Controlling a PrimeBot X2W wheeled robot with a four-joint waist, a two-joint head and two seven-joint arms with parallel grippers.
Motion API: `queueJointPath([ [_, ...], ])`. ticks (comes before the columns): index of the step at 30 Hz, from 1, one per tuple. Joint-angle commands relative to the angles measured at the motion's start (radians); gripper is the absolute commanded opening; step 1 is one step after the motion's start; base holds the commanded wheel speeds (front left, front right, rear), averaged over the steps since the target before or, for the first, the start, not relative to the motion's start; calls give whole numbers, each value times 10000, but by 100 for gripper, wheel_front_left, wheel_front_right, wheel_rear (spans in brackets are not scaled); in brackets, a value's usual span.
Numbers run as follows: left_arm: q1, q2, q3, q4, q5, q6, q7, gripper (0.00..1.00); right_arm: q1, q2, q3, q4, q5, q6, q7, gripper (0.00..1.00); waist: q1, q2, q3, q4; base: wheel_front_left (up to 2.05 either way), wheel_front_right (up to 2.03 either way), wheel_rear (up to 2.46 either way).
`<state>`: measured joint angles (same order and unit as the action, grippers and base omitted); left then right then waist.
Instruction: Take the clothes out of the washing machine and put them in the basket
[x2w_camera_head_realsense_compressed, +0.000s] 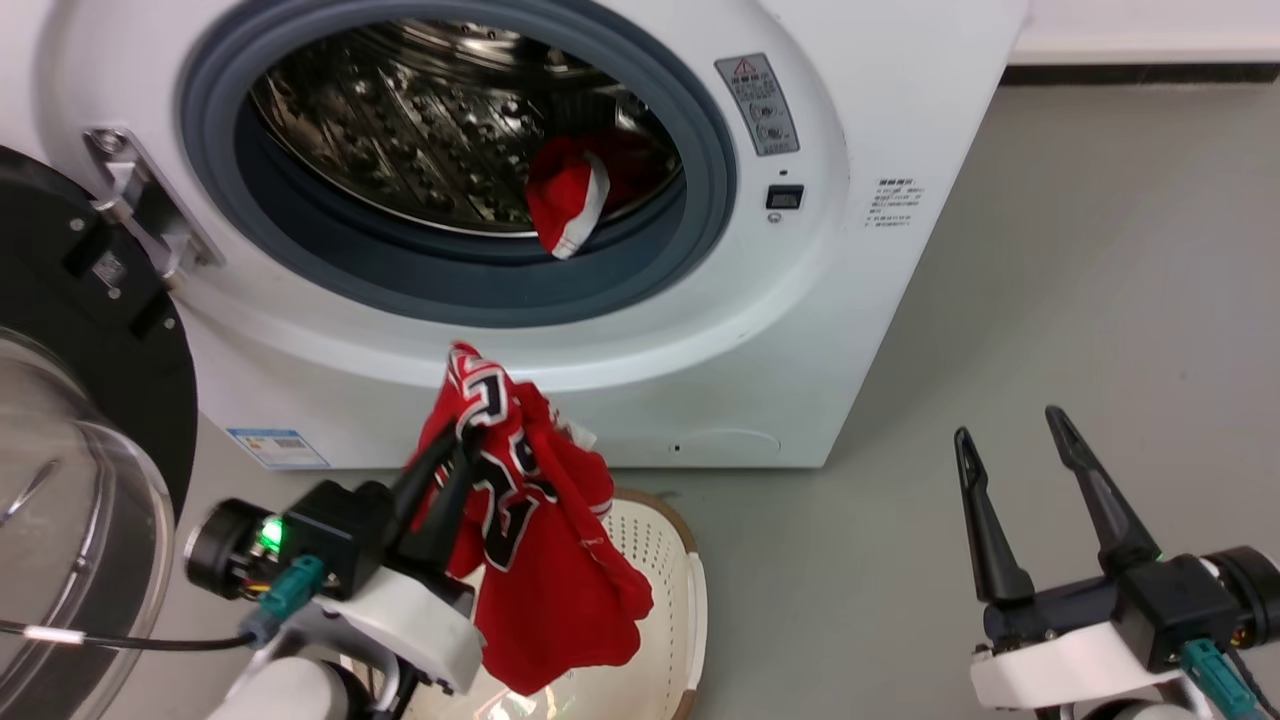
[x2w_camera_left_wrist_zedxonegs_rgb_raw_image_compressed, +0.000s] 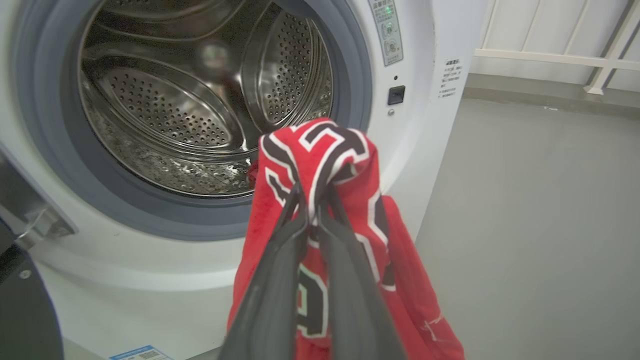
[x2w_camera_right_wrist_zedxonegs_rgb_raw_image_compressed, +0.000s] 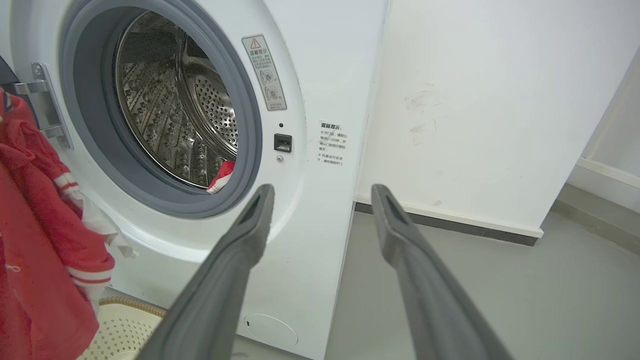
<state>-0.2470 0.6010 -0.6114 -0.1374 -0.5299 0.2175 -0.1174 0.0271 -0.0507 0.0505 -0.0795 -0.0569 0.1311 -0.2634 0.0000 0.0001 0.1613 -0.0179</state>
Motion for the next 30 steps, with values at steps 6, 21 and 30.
queueJointPath([
  [6,-196,-772,-545,2124,-255,-824,-583,0,-857,10,51,-193,-197,-7,-21,100,0,-1,1373,-207,0,0,0],
  [21,-3110,-2631,-851,9018,-61,-2561,-1423,0,-2595,13,44,-648,-163,-7,-21,100,0,-1,4449,-1006,0,0,0],
  [30,-5383,-3248,-1247,12703,281,-3077,-1033,0,-3517,13,52,-949,33,-7,-21,100,0,-1,6371,-1387,0,0,0],
])
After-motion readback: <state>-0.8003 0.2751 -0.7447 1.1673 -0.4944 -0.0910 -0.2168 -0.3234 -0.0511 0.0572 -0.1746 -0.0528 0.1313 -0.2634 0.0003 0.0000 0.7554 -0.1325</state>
